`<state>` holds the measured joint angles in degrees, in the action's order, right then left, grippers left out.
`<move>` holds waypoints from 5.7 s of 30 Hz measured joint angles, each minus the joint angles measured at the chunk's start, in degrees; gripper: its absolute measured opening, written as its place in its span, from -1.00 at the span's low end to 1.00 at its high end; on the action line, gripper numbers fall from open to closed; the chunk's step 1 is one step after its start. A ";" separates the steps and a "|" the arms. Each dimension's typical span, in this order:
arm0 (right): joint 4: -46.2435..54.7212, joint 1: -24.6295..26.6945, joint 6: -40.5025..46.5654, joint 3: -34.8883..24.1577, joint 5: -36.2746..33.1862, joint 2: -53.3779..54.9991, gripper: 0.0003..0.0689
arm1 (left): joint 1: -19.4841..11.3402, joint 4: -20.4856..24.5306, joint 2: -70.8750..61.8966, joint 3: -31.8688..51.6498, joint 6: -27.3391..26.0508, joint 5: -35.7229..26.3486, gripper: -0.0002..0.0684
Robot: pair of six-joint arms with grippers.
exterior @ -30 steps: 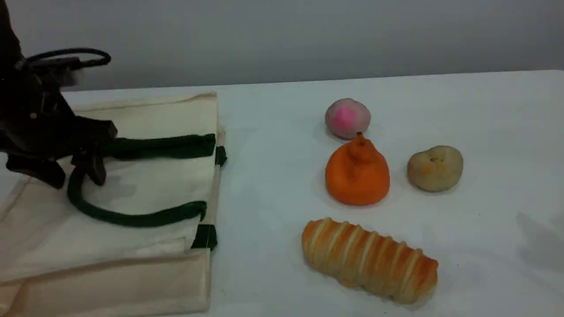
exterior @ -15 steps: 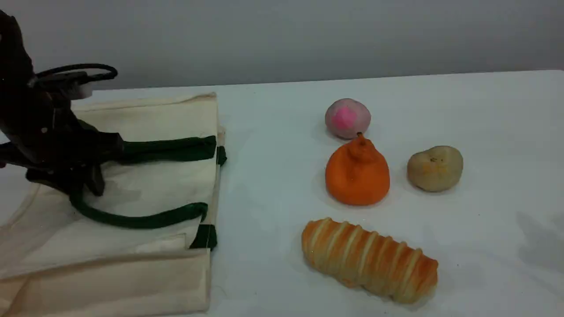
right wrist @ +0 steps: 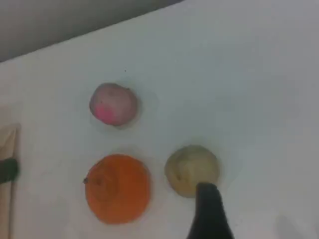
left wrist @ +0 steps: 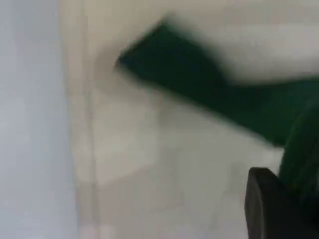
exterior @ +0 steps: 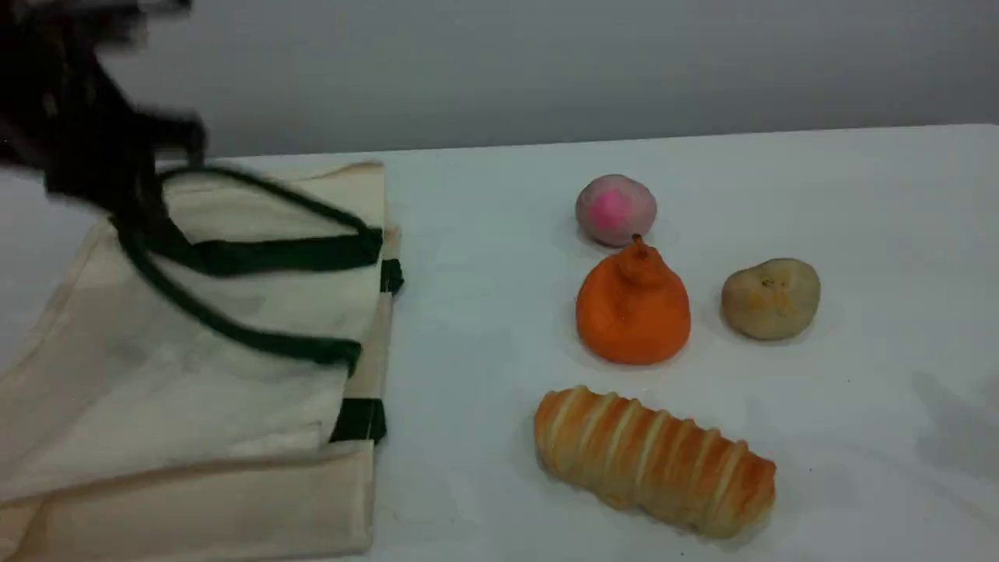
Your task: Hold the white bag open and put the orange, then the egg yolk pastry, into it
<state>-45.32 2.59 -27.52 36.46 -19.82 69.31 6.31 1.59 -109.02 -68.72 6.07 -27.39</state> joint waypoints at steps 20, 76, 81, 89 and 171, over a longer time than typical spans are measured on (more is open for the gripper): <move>-11.80 -18.91 -14.82 0.00 18.15 15.42 0.28 | 9.68 -7.48 16.51 -17.79 -11.63 -28.42 -0.78; -11.95 -26.67 -23.11 26.26 10.56 51.52 0.15 | 13.90 -4.58 21.06 -22.48 -11.60 -35.73 -0.78; -11.92 -26.67 -23.14 26.26 10.74 51.97 -0.43 | 13.90 -4.79 21.06 -22.48 -11.60 -35.58 -0.78; -6.65 -26.56 -22.92 26.21 3.09 48.46 -0.92 | 13.90 -4.79 21.06 -22.43 -11.60 -35.58 -0.78; -7.03 -50.72 -9.84 35.45 12.86 46.66 -0.70 | 15.70 -9.69 19.45 -26.53 -13.25 -36.45 -0.78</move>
<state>-52.35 -48.13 -37.36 71.91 -6.96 115.97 22.00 -8.10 -89.57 -95.25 -7.19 -63.83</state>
